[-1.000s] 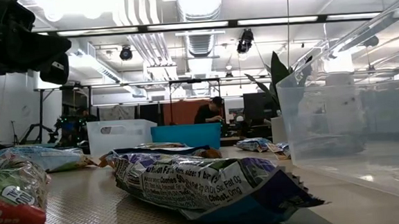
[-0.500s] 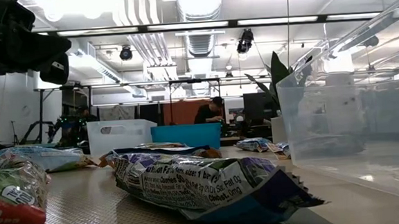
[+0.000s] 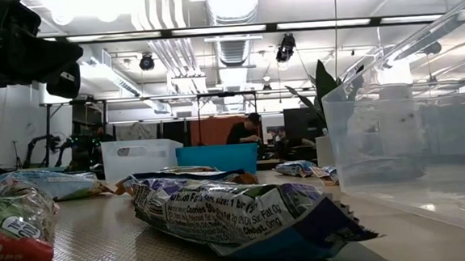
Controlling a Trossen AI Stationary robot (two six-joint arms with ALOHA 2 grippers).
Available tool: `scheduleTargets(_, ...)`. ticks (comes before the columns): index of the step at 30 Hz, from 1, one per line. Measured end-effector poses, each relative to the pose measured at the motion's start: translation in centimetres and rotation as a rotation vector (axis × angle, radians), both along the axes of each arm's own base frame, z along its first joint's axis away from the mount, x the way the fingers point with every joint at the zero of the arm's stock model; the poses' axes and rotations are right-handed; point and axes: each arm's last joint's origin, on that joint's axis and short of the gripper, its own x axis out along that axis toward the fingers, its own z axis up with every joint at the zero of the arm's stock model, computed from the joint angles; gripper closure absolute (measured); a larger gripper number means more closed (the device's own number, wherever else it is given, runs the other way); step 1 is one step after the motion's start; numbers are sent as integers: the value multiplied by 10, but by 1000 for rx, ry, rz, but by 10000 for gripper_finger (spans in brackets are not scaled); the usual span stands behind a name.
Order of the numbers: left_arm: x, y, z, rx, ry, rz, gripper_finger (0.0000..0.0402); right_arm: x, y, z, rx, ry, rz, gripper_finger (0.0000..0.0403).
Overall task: Pick and place Granola Bars by type
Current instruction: Put the red granola bar into the bottom transparent bin
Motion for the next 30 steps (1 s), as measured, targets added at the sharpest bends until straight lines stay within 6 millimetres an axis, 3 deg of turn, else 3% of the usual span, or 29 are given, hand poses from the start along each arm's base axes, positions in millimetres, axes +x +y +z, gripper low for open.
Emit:
scheduleTargets(8, 0, 0, 0, 0, 0, 0, 397, 17, -3, -5, 92, -41, -256, 316)
scheduleTargets(22, 0, 0, 0, 0, 3, 0, 397, 27, -14, -53, 376, 113, -754, 204)
scheduleTargets(30, 0, 0, 0, 0, 3, 0, 397, 37, -9, -75, 525, 166, -816, 186)
